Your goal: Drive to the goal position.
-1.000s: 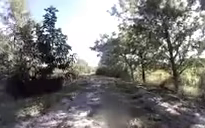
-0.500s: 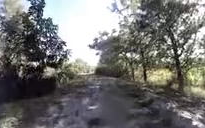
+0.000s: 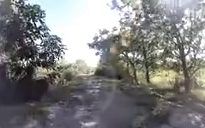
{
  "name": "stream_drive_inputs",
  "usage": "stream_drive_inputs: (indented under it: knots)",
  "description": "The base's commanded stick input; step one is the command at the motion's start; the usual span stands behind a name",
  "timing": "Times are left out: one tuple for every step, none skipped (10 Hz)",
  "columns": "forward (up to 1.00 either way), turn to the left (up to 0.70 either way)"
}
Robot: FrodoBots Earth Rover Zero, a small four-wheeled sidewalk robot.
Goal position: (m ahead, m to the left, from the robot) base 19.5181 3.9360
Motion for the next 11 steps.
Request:
stream_drive_inputs:
  knots:
    - [0.85,0.0]
    - [0.85,0.0]
    - [0.85,0.0]
    - [0.85,0.0]
    - [0.85,0.0]
    - [0.85,0.0]
    - [0.85,0.0]
    - [0.85,0.0]
    - [0.85,0.0]
    - [0.85,0.0]
    - [0.85,0.0]
